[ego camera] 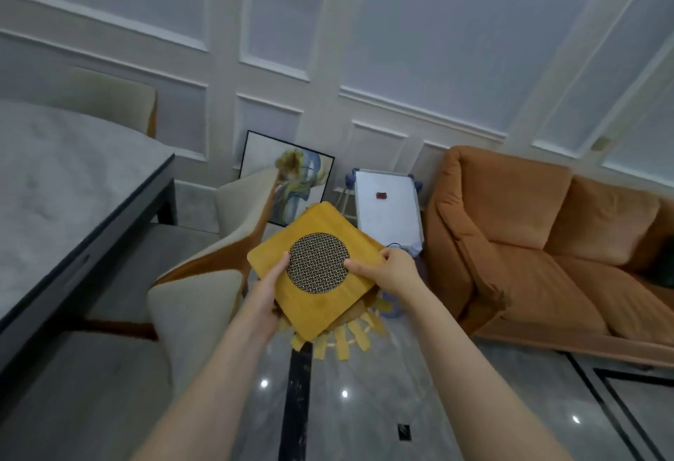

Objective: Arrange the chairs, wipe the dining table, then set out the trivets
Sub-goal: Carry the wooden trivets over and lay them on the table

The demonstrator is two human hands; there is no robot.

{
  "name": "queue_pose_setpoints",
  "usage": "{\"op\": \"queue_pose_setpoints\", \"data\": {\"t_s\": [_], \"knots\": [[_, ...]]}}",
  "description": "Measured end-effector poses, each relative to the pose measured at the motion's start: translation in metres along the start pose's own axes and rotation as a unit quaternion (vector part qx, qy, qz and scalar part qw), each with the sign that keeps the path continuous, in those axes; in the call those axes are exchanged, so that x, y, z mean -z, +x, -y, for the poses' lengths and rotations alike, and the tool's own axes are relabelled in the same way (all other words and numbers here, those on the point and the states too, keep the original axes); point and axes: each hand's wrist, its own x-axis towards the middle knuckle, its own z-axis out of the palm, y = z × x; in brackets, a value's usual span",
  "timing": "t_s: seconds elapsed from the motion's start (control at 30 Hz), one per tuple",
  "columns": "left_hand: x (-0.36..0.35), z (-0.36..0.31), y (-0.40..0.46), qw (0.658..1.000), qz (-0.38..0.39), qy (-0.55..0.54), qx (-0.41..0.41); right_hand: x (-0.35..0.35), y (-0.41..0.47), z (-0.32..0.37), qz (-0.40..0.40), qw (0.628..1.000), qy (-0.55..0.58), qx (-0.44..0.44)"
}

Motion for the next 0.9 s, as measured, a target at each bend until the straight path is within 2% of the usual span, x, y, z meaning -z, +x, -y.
{"op": "queue_pose_setpoints", "data": {"t_s": [0.17,0.3,0.4,0.53,0.6,0.7,0.8,0.9], "knots": [[-0.006,-0.049,0.057,0.996,-0.069,-0.038,-0.043,-0.014,0.075,0.043,0.033,0.991,0.095,0.089],[-0.001,-0.078,0.081,0.99,-0.086,-0.084,-0.074,-0.034,0.128,0.069,0.054,0.984,0.129,0.112],[0.001,-0.096,0.089,0.98,-0.141,-0.112,-0.089,-0.046,0.157,0.09,0.08,0.972,0.176,0.132],[0.012,-0.111,0.105,0.941,-0.263,-0.161,-0.138,-0.075,0.206,0.121,0.184,0.947,0.216,0.152],[0.012,-0.115,0.104,0.927,-0.292,-0.172,-0.16,-0.09,0.223,0.132,0.223,0.936,0.227,0.154],[0.019,-0.119,0.098,0.892,-0.346,-0.21,-0.2,-0.115,0.24,0.155,0.322,0.906,0.237,0.142],[0.043,-0.117,0.082,0.854,-0.385,-0.251,-0.242,-0.148,0.237,0.177,0.404,0.876,0.231,0.124],[0.07,-0.114,0.053,0.799,-0.442,-0.292,-0.284,-0.187,0.217,0.201,0.475,0.848,0.199,0.123]]}}
